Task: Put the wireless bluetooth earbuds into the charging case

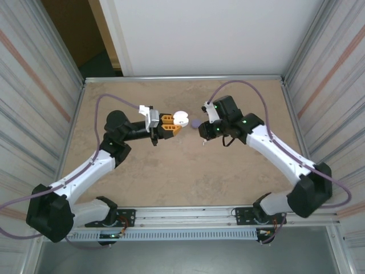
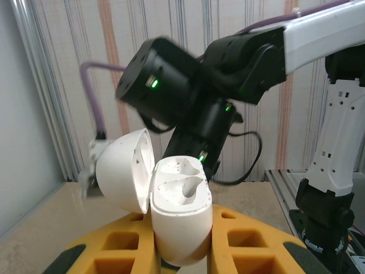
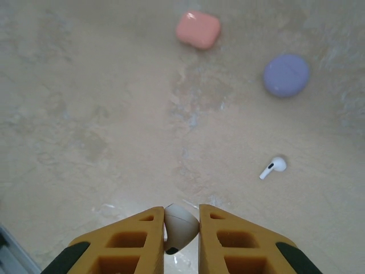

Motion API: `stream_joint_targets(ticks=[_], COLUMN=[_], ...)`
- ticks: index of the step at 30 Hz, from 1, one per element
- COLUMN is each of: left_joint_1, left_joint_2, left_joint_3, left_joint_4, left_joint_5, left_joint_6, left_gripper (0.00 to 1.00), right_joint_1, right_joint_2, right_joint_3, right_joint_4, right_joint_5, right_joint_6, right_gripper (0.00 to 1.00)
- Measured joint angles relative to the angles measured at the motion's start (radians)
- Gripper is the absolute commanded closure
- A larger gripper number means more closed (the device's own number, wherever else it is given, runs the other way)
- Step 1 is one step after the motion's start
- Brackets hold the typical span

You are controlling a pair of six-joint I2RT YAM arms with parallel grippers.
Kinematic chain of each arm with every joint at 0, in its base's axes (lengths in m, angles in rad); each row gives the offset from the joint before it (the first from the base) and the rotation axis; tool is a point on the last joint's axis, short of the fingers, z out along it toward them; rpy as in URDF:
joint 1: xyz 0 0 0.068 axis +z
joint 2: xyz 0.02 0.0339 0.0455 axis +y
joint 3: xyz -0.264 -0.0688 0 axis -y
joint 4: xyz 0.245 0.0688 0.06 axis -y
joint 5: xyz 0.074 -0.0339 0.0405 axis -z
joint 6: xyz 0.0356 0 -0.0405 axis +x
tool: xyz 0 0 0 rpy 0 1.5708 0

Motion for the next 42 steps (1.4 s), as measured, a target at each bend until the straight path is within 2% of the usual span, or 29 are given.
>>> stream_joint_targets(ticks=[11, 17, 23, 31, 42], left_joint_1=[0.000, 0.000, 0.000, 0.000, 0.000], left_joint_2=[0.063, 0.106, 0.136, 0.148, 0.166], left_joint_3=[0.000, 0.002, 0.012, 0.026, 0.038], left_joint_4=[0.025, 0.025, 0.030, 0.041, 0.043], left_joint_5=[-0.002, -0.006, -0.008, -0.003, 0.022], left_joint_6=[0.000, 0.000, 0.000, -0.001, -0.004], left_gripper=[1.00, 1.00, 1.00, 1.00, 1.00], right_joint_1=[0.001, 0.024, 0.071, 0.109, 0.154], right_joint_2=[-0.239, -0.286, -0.274, -0.178, -0.076], right_joint_3=[0.002, 0.060, 0.148, 0.273, 0.356], right_joint_4=[-0.023, -0.030, -0.037, -0.051, -0.076], right_joint_5=[-0.039, -0.042, -0.038, -0.042, -0.042], right_joint_6=[-0.076, -0.132, -0.206, -0.286, -0.372], right_gripper=[0.82, 0.81, 0.81, 0.80, 0.80])
